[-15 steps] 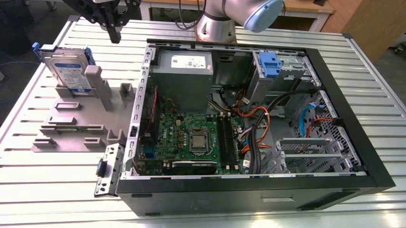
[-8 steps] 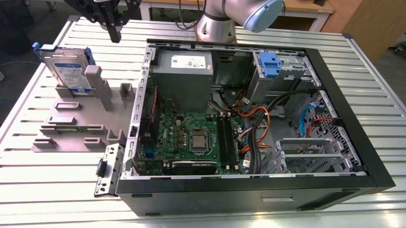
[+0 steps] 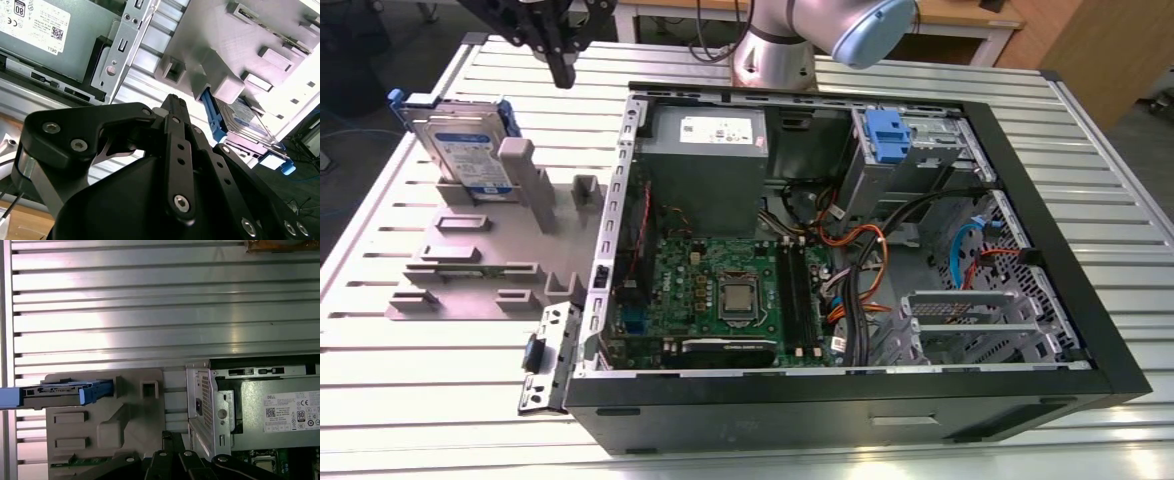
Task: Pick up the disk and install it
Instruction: 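Reach for the disk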
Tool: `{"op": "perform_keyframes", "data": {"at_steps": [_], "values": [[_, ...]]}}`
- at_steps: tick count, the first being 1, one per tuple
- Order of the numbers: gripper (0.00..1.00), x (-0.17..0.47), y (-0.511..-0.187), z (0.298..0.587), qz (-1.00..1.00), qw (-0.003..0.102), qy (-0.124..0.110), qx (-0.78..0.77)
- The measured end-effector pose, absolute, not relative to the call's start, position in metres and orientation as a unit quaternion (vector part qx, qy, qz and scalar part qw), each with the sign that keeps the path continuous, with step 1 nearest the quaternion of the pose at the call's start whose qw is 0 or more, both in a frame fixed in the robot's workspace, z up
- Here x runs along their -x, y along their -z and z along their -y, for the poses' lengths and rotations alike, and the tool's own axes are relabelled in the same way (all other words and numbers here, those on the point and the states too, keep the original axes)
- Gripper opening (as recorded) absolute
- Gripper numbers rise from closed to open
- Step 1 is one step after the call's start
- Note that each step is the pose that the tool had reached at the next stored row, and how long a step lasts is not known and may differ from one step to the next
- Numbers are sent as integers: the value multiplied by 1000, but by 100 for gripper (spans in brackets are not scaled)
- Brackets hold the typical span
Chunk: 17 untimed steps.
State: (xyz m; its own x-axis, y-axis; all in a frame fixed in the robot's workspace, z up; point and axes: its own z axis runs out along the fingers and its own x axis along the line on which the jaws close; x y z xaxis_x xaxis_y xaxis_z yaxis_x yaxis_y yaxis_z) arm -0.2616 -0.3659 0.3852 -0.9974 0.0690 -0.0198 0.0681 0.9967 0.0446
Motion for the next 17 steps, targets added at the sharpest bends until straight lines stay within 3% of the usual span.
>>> {"op": "perform_keyframes", "data": {"at_steps": [17], "values": [[11, 262, -385, 360, -999, 11, -22, -34]]}}
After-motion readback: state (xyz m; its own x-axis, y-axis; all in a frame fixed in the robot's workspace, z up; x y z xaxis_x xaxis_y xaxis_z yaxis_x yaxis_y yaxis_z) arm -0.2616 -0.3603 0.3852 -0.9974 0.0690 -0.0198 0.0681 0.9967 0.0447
